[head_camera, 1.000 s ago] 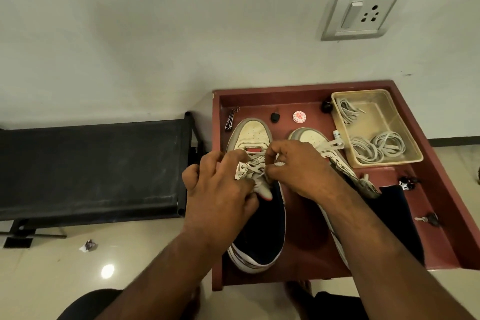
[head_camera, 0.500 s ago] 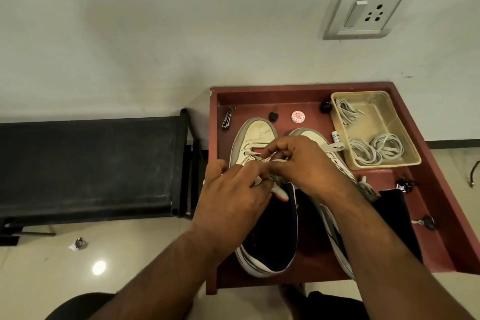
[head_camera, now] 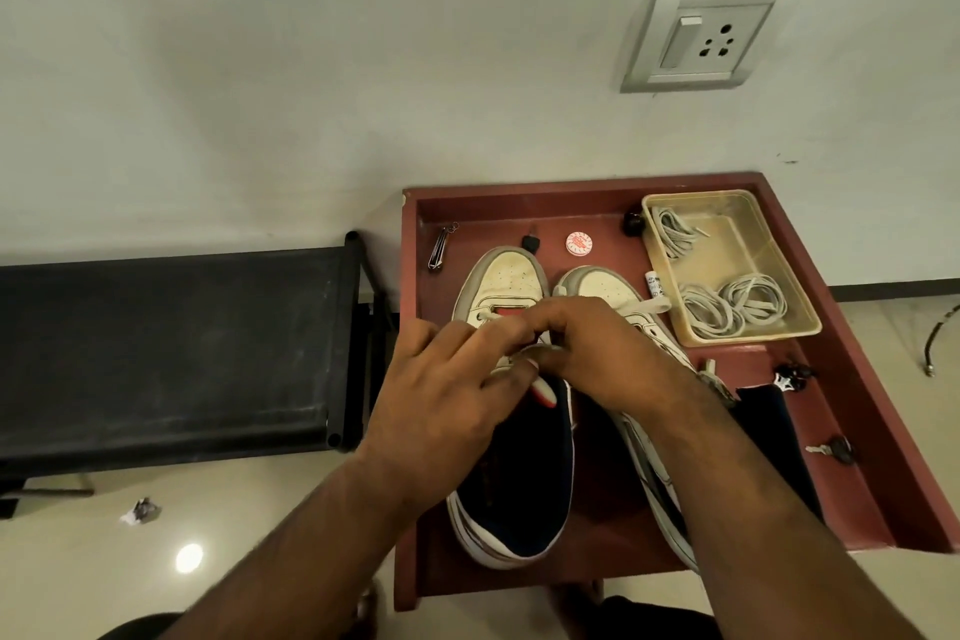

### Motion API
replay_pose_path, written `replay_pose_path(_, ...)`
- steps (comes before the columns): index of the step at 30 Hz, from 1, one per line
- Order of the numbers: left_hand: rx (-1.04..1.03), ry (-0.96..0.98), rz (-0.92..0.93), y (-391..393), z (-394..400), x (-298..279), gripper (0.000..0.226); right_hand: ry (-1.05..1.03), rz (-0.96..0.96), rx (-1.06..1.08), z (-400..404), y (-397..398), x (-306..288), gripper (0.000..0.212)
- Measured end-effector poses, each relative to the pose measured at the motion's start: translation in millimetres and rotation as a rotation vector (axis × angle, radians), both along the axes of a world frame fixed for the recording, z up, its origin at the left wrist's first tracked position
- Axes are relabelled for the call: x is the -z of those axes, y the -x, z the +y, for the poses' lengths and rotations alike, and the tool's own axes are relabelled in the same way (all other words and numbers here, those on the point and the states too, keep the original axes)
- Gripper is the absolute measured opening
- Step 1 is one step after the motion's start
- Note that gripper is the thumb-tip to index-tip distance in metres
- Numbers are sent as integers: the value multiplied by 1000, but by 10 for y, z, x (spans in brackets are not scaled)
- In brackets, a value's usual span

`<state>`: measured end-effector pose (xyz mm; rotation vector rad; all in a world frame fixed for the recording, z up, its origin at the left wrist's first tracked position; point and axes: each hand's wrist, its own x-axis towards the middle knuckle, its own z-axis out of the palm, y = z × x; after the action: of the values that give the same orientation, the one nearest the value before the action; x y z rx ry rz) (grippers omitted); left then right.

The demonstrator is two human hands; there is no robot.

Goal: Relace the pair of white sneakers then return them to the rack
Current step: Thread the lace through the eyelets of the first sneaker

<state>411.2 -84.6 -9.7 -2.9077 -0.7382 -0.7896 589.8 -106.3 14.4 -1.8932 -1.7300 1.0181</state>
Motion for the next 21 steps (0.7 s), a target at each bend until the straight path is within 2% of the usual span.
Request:
replay_pose_path(6, 139, 58, 15, 27, 81, 41, 26, 16, -176, -133, 59, 11, 54, 12)
replay_pose_path(11, 147, 95, -52, 16, 73, 67, 38, -48, -217, -152, 69, 54, 80, 12)
replay_pose_path(14, 166, 191, -72, 22, 102, 73, 22, -75, -286, -167, 80, 93, 115, 13)
replay_pose_path(15, 177, 282, -87, 36, 130, 64, 18, -91, -270, -149, 79, 96, 149, 13)
replay_pose_path(17, 136, 648, -177, 78, 183, 11, 21, -134, -126, -66, 70, 94, 229, 11)
replay_pose_path(19, -6, 983, -379, 87, 232, -46, 19, -148, 54, 39, 50, 90, 263, 12)
replay_pose_path(21, -163, 1053, -463, 42, 280, -56, 15, -151, 145, 111, 37, 93, 281, 22)
